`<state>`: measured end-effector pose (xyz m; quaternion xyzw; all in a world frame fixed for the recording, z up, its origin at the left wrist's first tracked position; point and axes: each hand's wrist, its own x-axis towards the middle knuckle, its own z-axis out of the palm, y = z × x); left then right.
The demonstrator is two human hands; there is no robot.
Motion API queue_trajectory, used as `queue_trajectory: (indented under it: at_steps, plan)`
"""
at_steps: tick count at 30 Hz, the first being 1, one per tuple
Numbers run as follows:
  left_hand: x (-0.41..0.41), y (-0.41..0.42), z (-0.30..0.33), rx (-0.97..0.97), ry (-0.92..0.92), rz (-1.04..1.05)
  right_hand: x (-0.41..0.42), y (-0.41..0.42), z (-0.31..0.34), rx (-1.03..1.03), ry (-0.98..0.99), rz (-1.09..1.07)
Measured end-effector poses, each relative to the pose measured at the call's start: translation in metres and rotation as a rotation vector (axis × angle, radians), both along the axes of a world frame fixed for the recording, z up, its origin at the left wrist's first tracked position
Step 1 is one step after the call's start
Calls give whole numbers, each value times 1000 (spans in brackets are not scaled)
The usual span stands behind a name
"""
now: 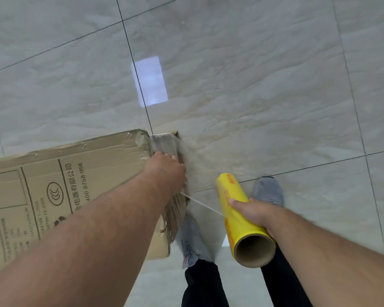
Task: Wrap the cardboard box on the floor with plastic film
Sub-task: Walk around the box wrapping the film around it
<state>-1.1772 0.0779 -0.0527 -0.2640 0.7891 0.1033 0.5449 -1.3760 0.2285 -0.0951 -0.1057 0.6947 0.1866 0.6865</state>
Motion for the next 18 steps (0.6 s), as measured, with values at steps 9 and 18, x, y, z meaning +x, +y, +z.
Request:
queue_trajectory:
  at_steps: [9, 18]
  plan:
    - [11, 5, -4, -42, -8, -160, 22, 8, -13, -20, 34, -213]
    - [19, 10, -5, -49, 76, -187, 32, 45, 7, 53, -3, -280]
